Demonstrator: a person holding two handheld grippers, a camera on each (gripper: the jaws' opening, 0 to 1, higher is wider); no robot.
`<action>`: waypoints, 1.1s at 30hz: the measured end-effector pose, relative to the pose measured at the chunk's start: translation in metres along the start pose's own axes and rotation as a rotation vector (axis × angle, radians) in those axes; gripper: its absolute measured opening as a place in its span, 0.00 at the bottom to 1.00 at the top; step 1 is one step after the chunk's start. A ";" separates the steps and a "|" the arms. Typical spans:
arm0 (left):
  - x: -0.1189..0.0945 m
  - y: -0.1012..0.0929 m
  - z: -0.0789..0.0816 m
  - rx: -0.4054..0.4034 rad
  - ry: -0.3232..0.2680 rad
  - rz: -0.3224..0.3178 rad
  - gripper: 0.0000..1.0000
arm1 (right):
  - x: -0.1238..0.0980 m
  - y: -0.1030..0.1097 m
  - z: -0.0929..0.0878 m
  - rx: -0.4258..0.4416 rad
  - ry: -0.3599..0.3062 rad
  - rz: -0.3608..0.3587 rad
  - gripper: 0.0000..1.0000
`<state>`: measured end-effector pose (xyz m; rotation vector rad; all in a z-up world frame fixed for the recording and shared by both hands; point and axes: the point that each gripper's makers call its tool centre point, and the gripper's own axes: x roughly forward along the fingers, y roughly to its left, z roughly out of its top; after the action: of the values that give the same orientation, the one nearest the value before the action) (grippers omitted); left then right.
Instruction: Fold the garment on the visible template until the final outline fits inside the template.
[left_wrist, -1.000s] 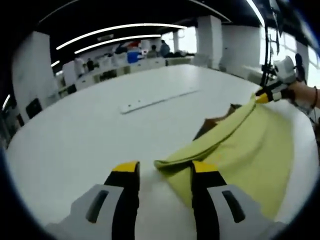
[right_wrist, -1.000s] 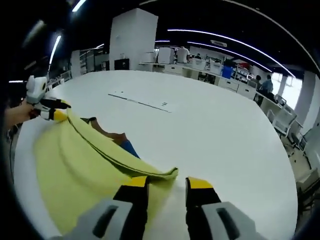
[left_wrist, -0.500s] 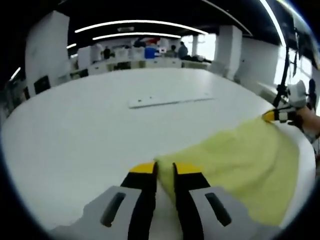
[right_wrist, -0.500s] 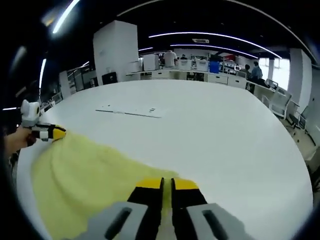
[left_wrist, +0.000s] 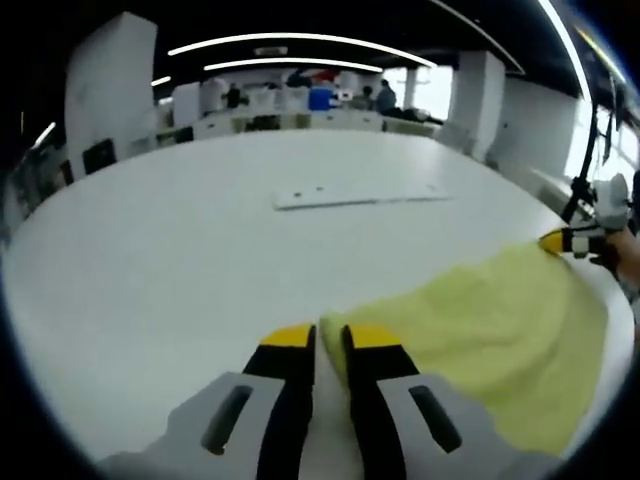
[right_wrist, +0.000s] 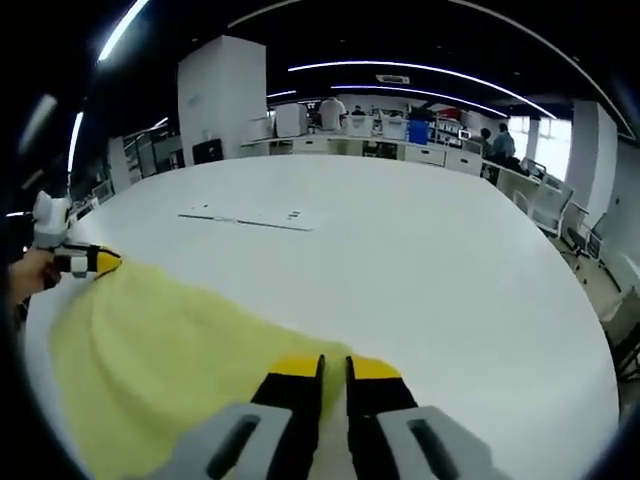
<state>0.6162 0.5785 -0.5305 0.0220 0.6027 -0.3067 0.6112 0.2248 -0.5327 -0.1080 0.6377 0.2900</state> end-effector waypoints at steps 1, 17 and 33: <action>0.000 -0.001 0.000 -0.004 0.001 -0.005 0.05 | 0.001 0.000 0.000 -0.015 -0.001 -0.001 0.06; -0.006 0.008 0.009 -0.061 -0.058 0.033 0.00 | -0.006 -0.015 0.013 0.030 -0.073 -0.062 0.00; -0.010 0.003 0.009 -0.058 -0.052 0.030 0.07 | -0.013 -0.003 -0.006 0.093 0.009 -0.032 0.00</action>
<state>0.6144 0.5829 -0.5178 -0.0322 0.5592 -0.2600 0.5988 0.2177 -0.5300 -0.0298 0.6568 0.2290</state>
